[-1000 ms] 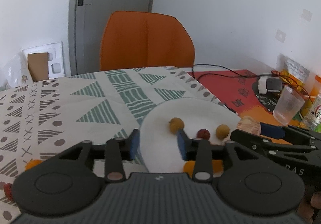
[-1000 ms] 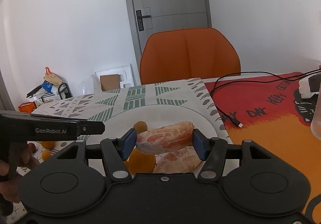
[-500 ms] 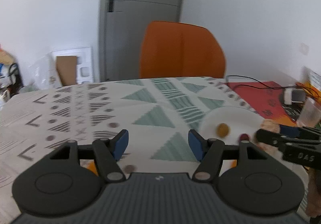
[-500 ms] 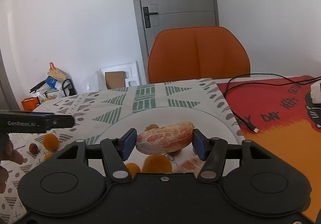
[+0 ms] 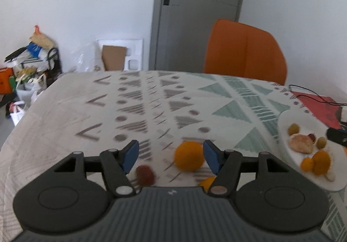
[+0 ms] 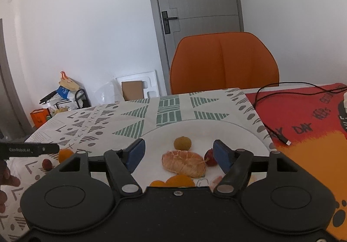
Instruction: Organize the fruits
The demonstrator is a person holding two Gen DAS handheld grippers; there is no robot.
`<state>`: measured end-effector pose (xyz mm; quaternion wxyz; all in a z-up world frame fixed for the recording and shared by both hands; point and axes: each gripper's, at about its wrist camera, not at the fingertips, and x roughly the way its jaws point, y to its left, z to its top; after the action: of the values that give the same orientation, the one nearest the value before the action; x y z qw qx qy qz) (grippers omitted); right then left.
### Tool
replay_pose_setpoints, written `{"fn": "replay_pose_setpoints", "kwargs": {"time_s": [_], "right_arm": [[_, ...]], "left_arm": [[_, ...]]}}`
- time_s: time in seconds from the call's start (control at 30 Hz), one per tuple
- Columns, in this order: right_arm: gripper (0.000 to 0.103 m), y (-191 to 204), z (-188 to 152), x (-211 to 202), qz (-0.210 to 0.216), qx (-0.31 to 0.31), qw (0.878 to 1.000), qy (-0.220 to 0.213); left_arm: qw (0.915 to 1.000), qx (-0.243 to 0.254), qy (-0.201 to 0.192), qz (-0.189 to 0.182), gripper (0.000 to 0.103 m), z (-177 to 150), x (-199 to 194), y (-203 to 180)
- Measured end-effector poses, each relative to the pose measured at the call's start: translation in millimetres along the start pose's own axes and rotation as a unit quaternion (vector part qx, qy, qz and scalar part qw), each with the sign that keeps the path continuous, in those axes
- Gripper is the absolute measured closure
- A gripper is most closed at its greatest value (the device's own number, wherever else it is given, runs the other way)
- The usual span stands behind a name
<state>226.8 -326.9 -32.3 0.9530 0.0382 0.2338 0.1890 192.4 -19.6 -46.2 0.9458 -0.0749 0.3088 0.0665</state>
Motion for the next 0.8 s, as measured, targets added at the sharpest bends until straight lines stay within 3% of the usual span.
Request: {"fn": "replay_pose_setpoints", "kwargs": {"time_s": [0.23, 0.27, 0.3, 0.33, 0.8], "right_arm": [[0.034, -3.7, -5.0, -6.0, -0.007, 0.014, 1.0, -0.003], [0.034, -4.2, -5.1, -6.2, -0.008, 0.016, 1.0, -0.003], [0.034, -4.8, -5.7, -6.7, -0.01, 0.018, 1.0, -0.004], [0.034, -5.3, -6.3, -7.1, -0.01, 0.02, 1.0, -0.004], [0.034, -19.4, -16.2, -25.1, -0.012, 0.043, 0.999, -0.01]], "left_arm": [[0.9996, -0.009, 0.014, 0.022, 0.047, -14.1, 9.3, 14.8], [0.9995, -0.01, 0.017, 0.023, 0.052, -15.8, 11.5, 16.2], [0.9994, -0.013, 0.024, 0.02, 0.07, -17.6, 14.7, 17.6], [0.9992, -0.017, 0.027, 0.023, 0.082, -19.4, 16.6, 18.9], [0.9997, 0.011, -0.016, -0.015, 0.083, 1.9, -5.9, -20.0]]}}
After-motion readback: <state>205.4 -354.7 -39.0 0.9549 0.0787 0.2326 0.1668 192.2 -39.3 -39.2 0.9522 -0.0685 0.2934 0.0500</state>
